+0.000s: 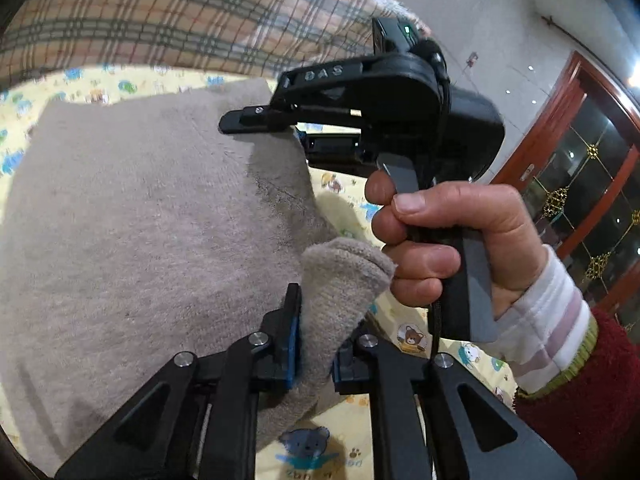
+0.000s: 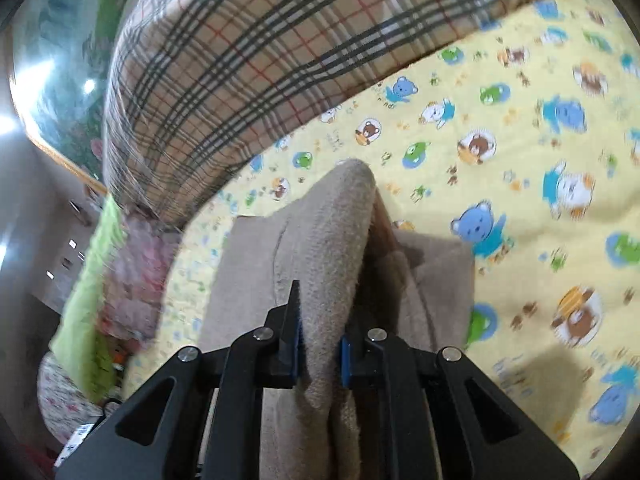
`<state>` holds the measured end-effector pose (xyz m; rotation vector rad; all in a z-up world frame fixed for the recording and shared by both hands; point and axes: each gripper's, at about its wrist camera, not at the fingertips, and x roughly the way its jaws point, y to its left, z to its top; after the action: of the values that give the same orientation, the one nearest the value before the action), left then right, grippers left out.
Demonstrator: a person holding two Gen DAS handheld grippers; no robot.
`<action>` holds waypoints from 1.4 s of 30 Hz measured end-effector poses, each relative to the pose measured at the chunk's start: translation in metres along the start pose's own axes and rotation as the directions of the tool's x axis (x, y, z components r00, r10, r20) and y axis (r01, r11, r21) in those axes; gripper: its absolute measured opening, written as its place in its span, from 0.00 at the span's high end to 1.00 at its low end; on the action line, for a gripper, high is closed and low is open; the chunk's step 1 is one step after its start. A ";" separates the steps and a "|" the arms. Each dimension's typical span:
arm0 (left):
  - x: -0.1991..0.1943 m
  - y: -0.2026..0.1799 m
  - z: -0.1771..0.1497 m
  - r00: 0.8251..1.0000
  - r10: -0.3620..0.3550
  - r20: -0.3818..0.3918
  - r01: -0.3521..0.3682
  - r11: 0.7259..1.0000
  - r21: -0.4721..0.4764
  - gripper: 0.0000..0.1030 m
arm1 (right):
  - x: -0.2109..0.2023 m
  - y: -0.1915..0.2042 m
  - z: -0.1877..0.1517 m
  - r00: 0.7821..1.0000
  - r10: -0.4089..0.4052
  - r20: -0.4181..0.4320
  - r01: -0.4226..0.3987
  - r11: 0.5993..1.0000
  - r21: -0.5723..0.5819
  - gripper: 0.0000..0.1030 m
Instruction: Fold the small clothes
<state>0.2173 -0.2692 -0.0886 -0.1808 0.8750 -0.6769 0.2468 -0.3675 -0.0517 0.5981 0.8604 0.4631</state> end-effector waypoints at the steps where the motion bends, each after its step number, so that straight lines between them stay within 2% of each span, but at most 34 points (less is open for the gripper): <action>1: 0.005 0.001 -0.002 1.000 -0.001 -0.012 0.001 1.000 -0.009 0.87 | 0.005 -0.002 0.000 1.000 -0.022 -0.022 0.022 1.000 0.002 0.85; 2: 0.008 0.001 -0.005 1.000 0.006 -0.020 -0.006 1.000 -0.008 0.84 | 0.010 -0.004 -0.001 0.998 -0.048 -0.035 0.048 0.999 0.008 0.85; 4: 0.015 -0.001 -0.007 0.999 0.012 -0.038 -0.011 1.000 0.002 0.72 | 0.017 -0.010 -0.006 0.994 -0.094 -0.050 0.094 0.996 -0.001 0.83; 5: 0.014 -0.001 -0.008 0.999 -0.004 -0.042 0.005 1.000 0.006 0.67 | 0.016 -0.014 -0.009 0.994 -0.099 -0.050 0.100 0.995 0.004 0.80; 7: 0.010 -0.005 -0.010 0.998 -0.044 -0.051 0.045 0.999 0.012 0.39 | 0.010 -0.019 -0.014 0.995 -0.091 -0.038 0.093 0.995 0.039 0.79; 8: 0.006 -0.007 -0.011 0.997 -0.053 -0.057 0.055 0.998 0.023 0.37 | 0.005 -0.020 -0.015 0.995 -0.094 -0.028 0.095 0.994 0.045 0.78; 11: -0.009 -0.014 -0.018 0.997 -0.035 -0.072 0.039 0.997 0.061 0.34 | -0.019 -0.014 -0.022 0.991 -0.133 0.022 0.133 0.991 0.035 0.78; 14: -0.033 -0.008 -0.024 0.995 -0.068 -0.066 0.071 0.997 0.034 0.32 | -0.048 -0.006 -0.035 0.987 -0.137 0.088 0.133 0.990 0.041 0.78; 15: -0.039 -0.005 -0.025 0.996 -0.069 -0.064 0.071 0.997 0.023 0.28 | -0.059 -0.002 -0.041 0.987 -0.122 0.106 0.118 0.992 0.040 0.78; 17: -0.060 0.007 -0.029 0.997 -0.066 -0.039 0.066 0.998 -0.009 0.25 | -0.070 0.001 -0.054 0.987 -0.107 0.124 0.102 0.994 0.044 0.78; 21: -0.101 0.051 -0.018 0.999 -0.012 0.030 0.016 0.992 -0.122 0.25 | -0.076 0.005 -0.077 0.986 -0.097 0.133 0.090 0.994 0.056 0.78; 24: -0.120 0.089 -0.005 0.997 0.015 0.070 0.002 0.973 -0.231 0.24 | -0.071 0.003 -0.083 0.984 -0.111 0.139 0.104 0.993 0.058 0.78; 28: -0.113 0.124 0.011 0.998 0.054 0.045 -0.037 0.950 -0.311 0.24 | -0.059 -0.002 -0.081 0.986 -0.100 0.129 0.091 0.993 0.075 0.78; 32: -0.096 0.139 0.017 0.997 0.060 0.041 -0.041 0.931 -0.364 0.24 | -0.046 -0.001 -0.081 0.990 -0.094 0.106 0.086 0.994 0.074 0.78; 36: -0.076 0.157 0.028 0.995 0.097 0.024 -0.079 0.914 -0.398 0.24 | -0.041 0.006 -0.078 0.986 -0.129 0.110 0.126 0.991 0.039 0.78; 40: -0.068 0.169 0.024 0.997 0.076 0.027 -0.057 0.899 -0.433 0.18 | -0.034 0.014 -0.076 0.976 -0.188 0.111 0.191 0.981 -0.023 0.78; 42: -0.068 0.172 0.020 0.997 0.062 0.041 -0.037 0.892 -0.450 0.18 | -0.026 0.011 -0.076 0.982 -0.172 0.081 0.174 0.985 -0.017 0.78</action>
<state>0.2829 -0.0952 -0.1026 -0.5892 0.9718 -0.4094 0.1689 -0.3528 -0.0685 0.5114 0.8218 0.2897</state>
